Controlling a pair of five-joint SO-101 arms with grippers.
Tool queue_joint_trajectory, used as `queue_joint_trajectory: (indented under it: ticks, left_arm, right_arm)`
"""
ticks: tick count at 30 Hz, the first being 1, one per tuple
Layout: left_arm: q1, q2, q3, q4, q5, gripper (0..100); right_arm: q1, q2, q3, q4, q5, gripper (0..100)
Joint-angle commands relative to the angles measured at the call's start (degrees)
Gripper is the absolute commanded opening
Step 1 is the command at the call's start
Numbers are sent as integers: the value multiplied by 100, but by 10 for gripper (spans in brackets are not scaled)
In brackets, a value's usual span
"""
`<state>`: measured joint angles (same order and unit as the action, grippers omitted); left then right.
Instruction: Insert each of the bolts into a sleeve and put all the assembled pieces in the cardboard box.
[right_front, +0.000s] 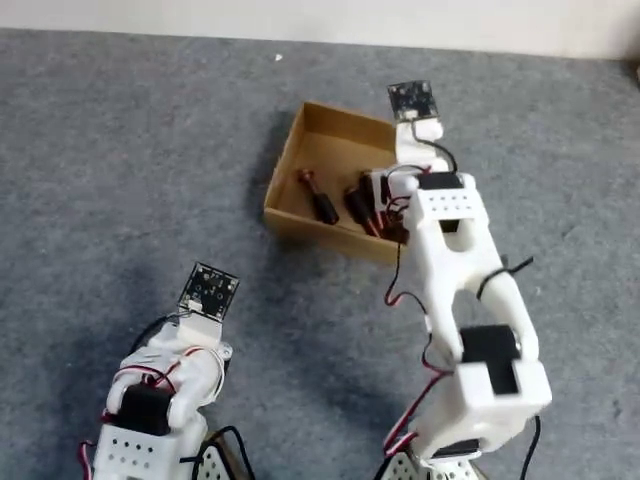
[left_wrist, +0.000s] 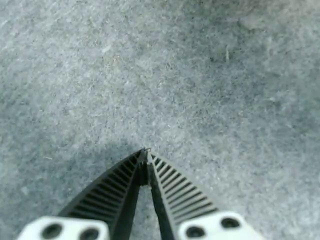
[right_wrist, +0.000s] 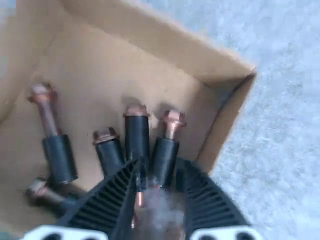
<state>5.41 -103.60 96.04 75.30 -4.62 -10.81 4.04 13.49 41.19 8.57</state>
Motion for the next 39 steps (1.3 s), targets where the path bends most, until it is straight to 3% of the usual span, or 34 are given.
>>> queue_joint_trajectory:
  ticks: [1, 31, 39]
  left_arm:
    - [-75, -13, 110, 26, -62, 7]
    - [-75, -13, 110, 26, -62, 7]
    - [-75, -13, 110, 26, -62, 7]
  right_arm:
    - [-101, -1121, -57, 488, 35, 12]
    - [-66, -8831, 6316, 593, 26, 5]
    - [-66, -10712, 7609, 593, -378, 5]
